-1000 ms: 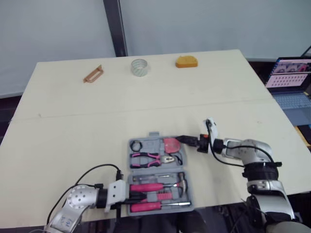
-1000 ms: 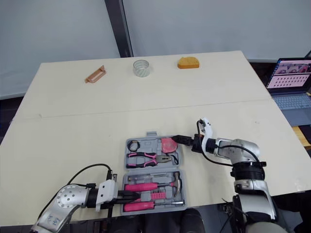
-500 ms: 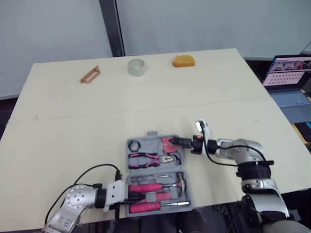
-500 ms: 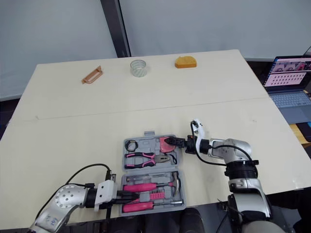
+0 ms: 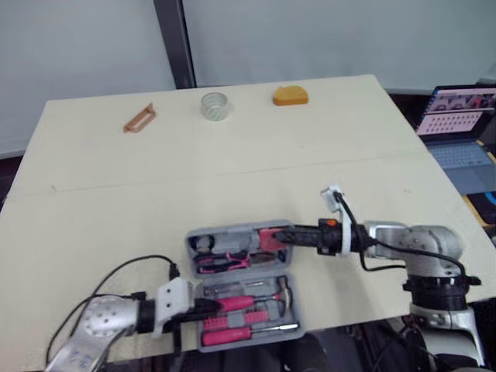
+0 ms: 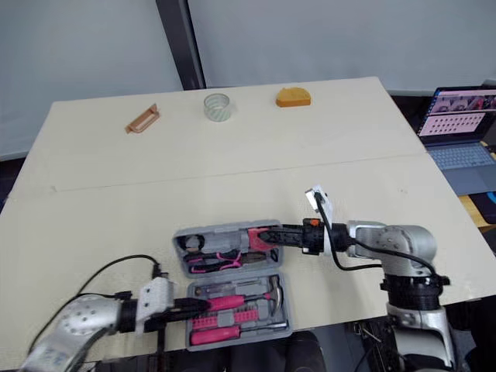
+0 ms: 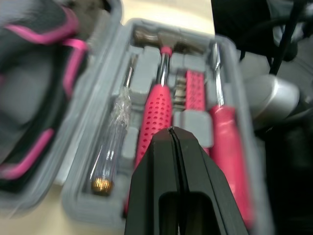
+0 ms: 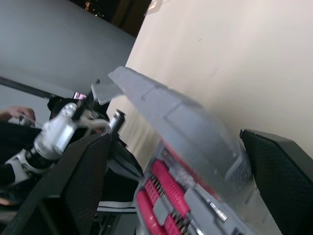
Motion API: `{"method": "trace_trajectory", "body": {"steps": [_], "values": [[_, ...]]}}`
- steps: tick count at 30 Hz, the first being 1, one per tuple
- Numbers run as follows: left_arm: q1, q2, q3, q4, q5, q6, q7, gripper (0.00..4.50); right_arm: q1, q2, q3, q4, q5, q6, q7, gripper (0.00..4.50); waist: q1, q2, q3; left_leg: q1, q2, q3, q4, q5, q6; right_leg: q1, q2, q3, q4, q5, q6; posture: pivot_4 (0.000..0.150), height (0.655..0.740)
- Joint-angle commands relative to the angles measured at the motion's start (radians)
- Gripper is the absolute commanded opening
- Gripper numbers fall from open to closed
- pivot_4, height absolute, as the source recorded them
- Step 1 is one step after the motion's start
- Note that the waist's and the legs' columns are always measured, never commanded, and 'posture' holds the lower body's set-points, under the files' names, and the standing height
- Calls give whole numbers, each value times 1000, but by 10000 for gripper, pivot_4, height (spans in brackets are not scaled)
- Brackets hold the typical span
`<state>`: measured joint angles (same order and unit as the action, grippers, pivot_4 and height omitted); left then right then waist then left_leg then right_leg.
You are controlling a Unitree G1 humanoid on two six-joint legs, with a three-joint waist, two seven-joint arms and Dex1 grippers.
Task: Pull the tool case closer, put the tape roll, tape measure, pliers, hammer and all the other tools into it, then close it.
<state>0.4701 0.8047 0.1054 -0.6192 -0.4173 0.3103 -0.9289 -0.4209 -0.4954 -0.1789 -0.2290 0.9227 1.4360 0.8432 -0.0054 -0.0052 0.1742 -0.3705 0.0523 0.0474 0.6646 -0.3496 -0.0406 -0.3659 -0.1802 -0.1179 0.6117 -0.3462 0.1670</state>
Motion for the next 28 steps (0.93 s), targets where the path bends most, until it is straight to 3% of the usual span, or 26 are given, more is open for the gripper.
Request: {"method": "trace_trajectory", "body": {"steps": [1, 4, 7, 11, 18, 22, 28], "values": [[251, 48, 379, -218, -317, 278, -36, 0, 77, -63, -83, -169, 131, 74, -5, 44696, 3, -1, 1, 0, 0, 1, 0, 0, 0, -1, 0, 1, 0, 0, 0, 1500, 7400], [418, 40, 620, -218, -411, 362, -110, 0, 171, -141, -137, -255, 194, 91, 0, 44696, 14, 0, 2, 1, -1, 1, 2, -1, 1, 1, 0, 1, -1, 1, 0, 1500, 7400], [422, 18, 695, -116, -344, 277, -164, 0, 283, -239, -156, -361, 215, 57, 15, 44696, 35, 1, 2, 1, -1, 1, 3, -1, 2, 1, 0, 1, -2, 2, -1, 1500, 7400], [264, 17, 582, -2, -263, 180, -146, 0, 418, -314, -154, -446, 162, -71, 29, 44696, 49, 1, 1, 1, -2, 1, 3, -1, 1, 1, 0, 1, -5, 2, -3, 1500, 7400], [-10, -24, 348, 131, -127, 62, -83, 0, 669, -309, -104, -435, -227, -643, 74, 44696, 52, -7, -1, 0, -2, 4, 3, -1, 2, 1, 0, 2, -5, 4, -2, 1500, 7400], [-69, -30, 279, 182, -69, 16, -75, 0, 717, -290, -74, -354, -366, -882, 115, 44696, 44, -7, -1, 2, -2, 5, 3, -1, 2, 2, 0, 3, -4, 5, -1, 1500, 7400], [-95, -61, 226, 184, -29, -17, -35, 0, 721, -252, -69, -271, -440, -1066, 117, 44696, 32, -7, -1, 3, -1, 4, 3, -1, 2, 3, 0, 2, -5, 5, -1, 1500, 7400]]}}
